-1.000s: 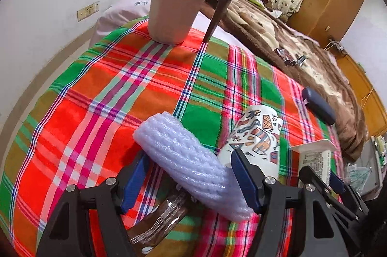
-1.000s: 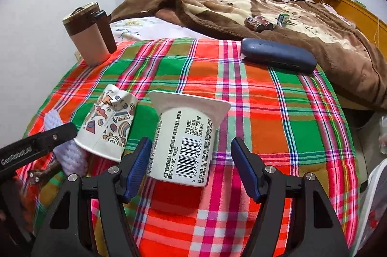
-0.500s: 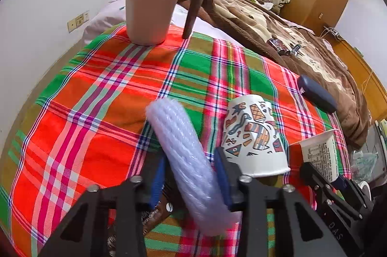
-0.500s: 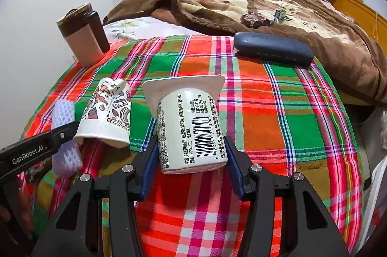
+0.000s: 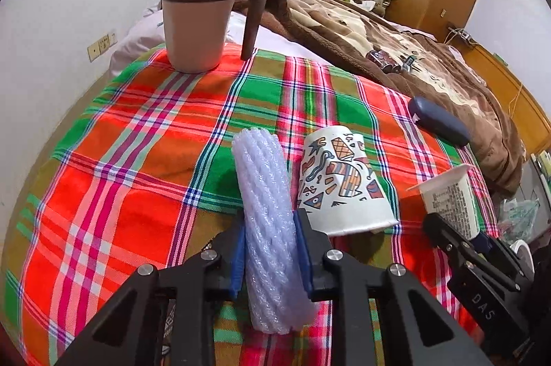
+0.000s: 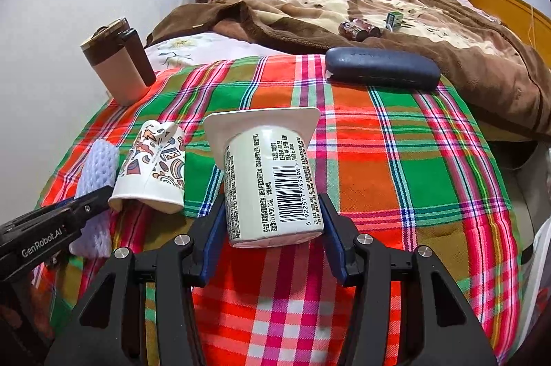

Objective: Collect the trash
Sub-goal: 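Lift and carry the foam net and yogurt cup with both tools over the white bin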

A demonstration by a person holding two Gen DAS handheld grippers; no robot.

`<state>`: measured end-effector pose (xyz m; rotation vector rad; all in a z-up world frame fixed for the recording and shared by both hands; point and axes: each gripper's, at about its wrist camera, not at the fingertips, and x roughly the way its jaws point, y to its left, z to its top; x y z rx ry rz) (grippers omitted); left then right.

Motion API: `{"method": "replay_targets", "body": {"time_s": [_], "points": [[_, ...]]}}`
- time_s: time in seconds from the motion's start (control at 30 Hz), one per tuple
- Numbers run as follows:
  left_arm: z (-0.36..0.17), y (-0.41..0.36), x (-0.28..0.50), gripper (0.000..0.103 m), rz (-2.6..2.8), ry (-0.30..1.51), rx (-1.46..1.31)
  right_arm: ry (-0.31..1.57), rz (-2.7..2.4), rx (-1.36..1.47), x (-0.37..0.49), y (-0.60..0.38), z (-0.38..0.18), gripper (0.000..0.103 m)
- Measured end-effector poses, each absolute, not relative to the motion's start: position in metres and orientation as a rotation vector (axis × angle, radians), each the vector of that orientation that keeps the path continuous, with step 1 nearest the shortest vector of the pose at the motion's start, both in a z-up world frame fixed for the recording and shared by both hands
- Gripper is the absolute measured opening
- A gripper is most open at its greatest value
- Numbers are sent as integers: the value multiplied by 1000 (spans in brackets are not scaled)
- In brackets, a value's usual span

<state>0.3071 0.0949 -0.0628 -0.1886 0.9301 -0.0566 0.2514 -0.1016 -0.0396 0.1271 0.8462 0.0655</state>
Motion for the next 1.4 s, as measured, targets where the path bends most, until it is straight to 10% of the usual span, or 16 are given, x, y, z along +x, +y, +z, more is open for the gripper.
{"method": "replay_targets", "body": {"time_s": [1.4], "points": [[12,2,184,26,-243,782,-67,701,22,142,153,-161,15,52]]}}
